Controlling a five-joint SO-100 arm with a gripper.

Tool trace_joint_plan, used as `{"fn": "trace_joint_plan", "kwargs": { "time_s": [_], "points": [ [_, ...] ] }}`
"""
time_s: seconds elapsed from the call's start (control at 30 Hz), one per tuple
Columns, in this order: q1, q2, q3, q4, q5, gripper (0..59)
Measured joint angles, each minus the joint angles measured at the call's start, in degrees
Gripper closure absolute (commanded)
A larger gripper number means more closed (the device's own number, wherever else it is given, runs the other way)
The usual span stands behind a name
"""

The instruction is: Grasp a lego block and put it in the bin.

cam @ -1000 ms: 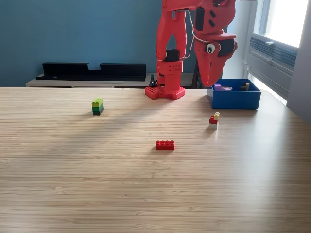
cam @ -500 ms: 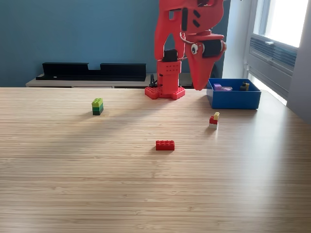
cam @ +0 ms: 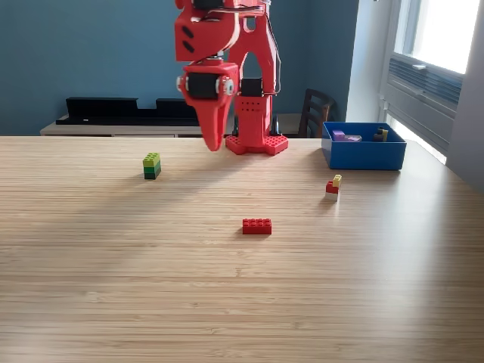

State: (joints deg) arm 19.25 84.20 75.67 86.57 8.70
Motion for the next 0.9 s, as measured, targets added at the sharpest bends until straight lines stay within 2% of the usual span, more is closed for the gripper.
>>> {"fn": "trace_joint_plan", "kwargs": {
  "time_s": [0.07,0.2,0.47,0.67,0.9],
  "points": [
    [3.2,0.0,0.0,0.0,3.9,54.6],
    [9.1,0.0,1.8,0.0,11.7,44.3],
    [21.4,0.0,3.3,0.0,21.2,28.7],
    [25.1,0.0,10.2,0.0,24.3,25.3],
    [24.9,0.0,18.2,-2.9,26.0,24.8]
  ]
}}
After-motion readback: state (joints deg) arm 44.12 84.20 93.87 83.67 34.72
